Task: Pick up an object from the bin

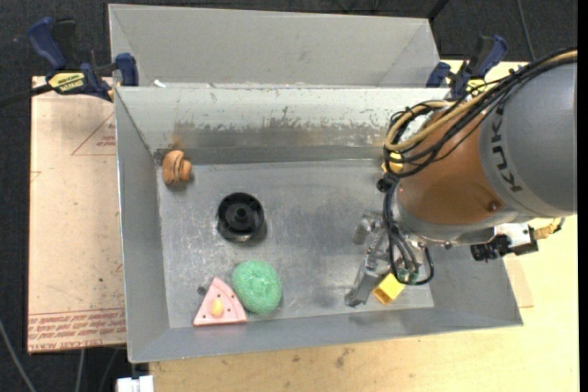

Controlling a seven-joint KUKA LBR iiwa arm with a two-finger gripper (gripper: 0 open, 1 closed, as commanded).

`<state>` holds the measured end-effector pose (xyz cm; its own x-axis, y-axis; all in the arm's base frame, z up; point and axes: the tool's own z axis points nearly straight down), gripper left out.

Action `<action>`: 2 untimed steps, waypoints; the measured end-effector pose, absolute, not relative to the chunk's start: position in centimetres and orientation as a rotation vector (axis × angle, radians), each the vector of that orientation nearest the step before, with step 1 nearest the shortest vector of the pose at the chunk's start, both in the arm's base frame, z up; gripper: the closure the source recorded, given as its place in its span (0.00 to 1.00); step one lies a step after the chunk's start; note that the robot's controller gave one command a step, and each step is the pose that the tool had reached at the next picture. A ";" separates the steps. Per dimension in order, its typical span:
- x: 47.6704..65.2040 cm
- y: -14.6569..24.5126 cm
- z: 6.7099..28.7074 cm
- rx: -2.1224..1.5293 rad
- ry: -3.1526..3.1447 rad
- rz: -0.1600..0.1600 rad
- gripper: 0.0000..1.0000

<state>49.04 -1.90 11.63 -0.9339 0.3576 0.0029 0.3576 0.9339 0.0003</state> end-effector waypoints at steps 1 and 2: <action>49.4 -3.2 9.9 -0.196 -3.135 -0.002 0.00; 49.4 -3.3 7.0 -0.935 -2.997 -0.001 1.00</action>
Offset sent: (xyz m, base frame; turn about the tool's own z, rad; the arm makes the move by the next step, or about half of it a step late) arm 0.0032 -0.0144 -0.0463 0.2395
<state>49.35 -3.28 6.96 -0.8227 0.5685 0.0020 0.5685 0.8227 0.0002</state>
